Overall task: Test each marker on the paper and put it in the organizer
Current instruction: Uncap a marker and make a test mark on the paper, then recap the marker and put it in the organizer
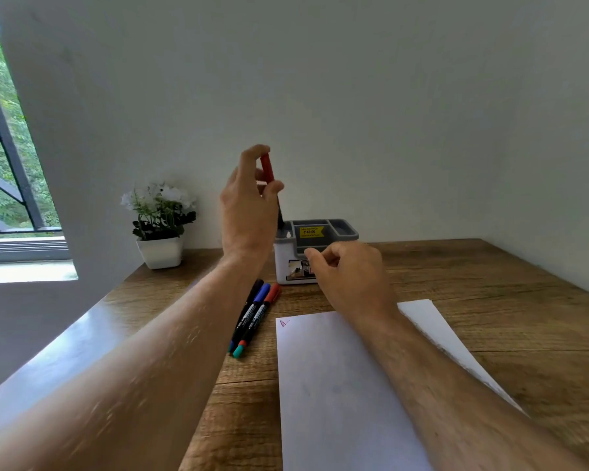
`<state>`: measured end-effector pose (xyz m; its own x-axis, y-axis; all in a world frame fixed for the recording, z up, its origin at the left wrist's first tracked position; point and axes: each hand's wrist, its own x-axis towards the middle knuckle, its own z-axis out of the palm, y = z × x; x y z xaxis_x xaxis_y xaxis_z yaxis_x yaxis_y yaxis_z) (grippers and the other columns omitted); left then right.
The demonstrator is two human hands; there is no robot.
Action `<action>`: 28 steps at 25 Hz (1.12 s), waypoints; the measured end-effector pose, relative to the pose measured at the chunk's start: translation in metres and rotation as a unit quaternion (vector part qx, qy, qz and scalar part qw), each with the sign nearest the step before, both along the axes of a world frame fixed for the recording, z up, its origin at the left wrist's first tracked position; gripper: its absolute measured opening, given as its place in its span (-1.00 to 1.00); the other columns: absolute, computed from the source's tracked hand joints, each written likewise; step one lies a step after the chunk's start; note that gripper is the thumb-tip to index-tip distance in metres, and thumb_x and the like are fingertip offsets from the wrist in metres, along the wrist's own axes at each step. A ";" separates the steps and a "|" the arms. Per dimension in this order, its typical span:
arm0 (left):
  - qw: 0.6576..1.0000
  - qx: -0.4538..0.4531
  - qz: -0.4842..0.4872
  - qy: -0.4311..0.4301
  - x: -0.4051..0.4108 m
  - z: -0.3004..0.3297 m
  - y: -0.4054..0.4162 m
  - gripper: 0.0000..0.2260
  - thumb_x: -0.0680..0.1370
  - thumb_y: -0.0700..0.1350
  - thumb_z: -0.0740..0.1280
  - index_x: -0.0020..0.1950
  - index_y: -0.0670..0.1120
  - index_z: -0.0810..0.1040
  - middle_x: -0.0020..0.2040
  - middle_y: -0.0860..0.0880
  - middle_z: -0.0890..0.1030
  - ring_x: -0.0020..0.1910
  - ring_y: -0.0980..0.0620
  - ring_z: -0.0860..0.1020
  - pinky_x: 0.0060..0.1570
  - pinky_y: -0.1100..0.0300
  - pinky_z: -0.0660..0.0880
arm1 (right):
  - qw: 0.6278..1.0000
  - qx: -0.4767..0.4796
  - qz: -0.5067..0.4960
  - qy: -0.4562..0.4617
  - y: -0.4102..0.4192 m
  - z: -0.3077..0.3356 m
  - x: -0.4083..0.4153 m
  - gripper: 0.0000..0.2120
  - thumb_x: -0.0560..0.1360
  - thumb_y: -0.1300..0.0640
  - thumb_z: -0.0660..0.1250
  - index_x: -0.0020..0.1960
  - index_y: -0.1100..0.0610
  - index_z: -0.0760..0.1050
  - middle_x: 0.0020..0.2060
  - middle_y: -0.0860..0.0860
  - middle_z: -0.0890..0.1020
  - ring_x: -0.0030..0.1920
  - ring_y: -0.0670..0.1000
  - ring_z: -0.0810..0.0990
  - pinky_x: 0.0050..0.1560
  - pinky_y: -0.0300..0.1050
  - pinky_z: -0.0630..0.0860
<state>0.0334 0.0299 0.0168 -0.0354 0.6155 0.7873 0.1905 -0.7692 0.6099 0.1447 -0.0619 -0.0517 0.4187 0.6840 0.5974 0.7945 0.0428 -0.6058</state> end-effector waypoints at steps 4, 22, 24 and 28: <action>0.992 -0.083 0.046 0.084 0.007 -0.009 0.029 -0.55 0.54 -0.18 0.42 0.40 0.07 0.46 0.02 -0.03 0.66 -0.13 0.16 0.57 -0.31 0.52 0.34 | 1.000 0.003 0.003 0.010 0.001 0.000 -0.001 -0.73 0.57 -0.10 0.32 -0.10 0.07 0.65 -0.27 -0.09 0.64 -0.27 -0.16 0.60 -0.24 -0.34 0.53; 0.950 -0.167 0.143 0.221 -0.014 0.014 -0.004 -0.87 0.43 -0.16 0.54 -0.06 -0.08 0.66 -0.14 -0.02 0.67 -0.20 0.06 0.59 -0.28 0.27 0.49 | 1.000 -0.027 -0.011 -0.007 -0.001 0.002 -0.003 -0.67 0.57 -0.14 0.29 -0.23 0.05 0.60 -0.35 -0.10 0.59 -0.35 -0.17 0.55 -0.36 -0.40 0.37; 0.923 -0.190 0.153 0.298 -0.022 0.012 -0.015 -0.84 0.39 -0.09 0.56 -0.09 -0.09 0.69 -0.15 -0.04 0.69 -0.17 0.01 0.65 -0.17 0.16 0.60 | 0.999 -0.036 -0.009 -0.007 -0.002 0.003 -0.005 -0.67 0.57 -0.13 0.30 -0.24 0.05 0.60 -0.36 -0.09 0.59 -0.35 -0.18 0.56 -0.35 -0.38 0.38; 0.865 -0.235 0.158 0.415 -0.026 -0.019 -0.025 -0.72 0.37 -0.03 0.57 0.00 -0.10 0.65 -0.15 -0.07 0.67 -0.17 -0.04 0.64 -0.09 0.03 0.64 | 0.999 -0.044 -0.007 -0.012 -0.005 0.004 -0.005 -0.68 0.56 -0.13 0.32 -0.23 0.04 0.62 -0.35 -0.10 0.60 -0.34 -0.19 0.57 -0.36 -0.36 0.40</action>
<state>0.0078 0.0050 -0.0019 0.1971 0.9373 0.2876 0.8680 -0.3032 0.3932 0.1394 -0.0667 -0.0476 0.4145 0.7289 0.5449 0.8089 -0.0207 -0.5876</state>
